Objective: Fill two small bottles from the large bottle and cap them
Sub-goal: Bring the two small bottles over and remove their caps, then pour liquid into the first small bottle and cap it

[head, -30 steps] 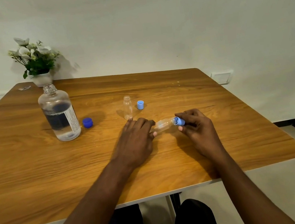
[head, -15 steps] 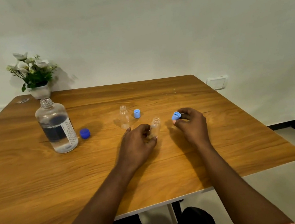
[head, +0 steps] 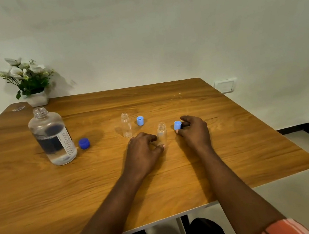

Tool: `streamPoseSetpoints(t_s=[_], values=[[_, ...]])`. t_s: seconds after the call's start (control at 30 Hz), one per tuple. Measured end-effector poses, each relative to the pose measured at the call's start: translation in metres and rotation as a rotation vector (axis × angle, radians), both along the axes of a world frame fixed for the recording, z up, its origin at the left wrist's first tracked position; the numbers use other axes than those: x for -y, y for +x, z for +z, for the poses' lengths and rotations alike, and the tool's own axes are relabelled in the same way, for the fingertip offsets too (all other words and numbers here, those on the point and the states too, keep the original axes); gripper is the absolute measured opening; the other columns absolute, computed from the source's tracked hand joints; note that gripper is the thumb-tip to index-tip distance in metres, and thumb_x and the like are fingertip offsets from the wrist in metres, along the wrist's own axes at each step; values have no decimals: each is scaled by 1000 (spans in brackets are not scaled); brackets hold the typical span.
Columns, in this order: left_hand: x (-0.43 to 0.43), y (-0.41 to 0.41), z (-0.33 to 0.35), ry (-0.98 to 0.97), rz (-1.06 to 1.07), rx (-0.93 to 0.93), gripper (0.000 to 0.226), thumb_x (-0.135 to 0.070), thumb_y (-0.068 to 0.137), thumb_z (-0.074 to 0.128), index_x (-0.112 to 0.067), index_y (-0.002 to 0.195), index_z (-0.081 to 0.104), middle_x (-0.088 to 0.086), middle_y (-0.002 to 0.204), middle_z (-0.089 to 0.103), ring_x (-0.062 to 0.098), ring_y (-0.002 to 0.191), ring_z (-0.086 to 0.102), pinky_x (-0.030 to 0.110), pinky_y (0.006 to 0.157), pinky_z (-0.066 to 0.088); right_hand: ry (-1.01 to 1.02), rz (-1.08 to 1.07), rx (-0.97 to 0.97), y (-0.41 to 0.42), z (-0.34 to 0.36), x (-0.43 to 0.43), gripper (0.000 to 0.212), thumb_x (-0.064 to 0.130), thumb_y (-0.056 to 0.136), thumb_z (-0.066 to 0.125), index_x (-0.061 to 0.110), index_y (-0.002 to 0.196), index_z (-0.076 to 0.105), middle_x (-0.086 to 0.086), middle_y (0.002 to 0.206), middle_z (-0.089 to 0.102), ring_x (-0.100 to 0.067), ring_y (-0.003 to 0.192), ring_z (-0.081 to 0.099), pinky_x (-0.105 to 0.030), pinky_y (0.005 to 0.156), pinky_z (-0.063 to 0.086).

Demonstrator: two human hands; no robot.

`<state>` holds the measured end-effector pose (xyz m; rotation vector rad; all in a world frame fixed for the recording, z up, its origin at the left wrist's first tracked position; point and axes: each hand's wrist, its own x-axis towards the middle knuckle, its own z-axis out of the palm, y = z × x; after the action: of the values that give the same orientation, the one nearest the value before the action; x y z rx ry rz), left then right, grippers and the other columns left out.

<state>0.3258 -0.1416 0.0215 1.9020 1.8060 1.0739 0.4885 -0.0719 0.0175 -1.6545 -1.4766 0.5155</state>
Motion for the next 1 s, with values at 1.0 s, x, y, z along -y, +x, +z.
streamPoseSetpoints(t_s=[1.0], values=[[56,-58,-3,79,177,158,31,-13,84,71,-16,115,68,-1,112,65,2,92,53,16,82,42,57,244,-48,-68,-1,77,34,23,74,80,14,105,69,7,92,70,-7,84,64,-31,77,54]])
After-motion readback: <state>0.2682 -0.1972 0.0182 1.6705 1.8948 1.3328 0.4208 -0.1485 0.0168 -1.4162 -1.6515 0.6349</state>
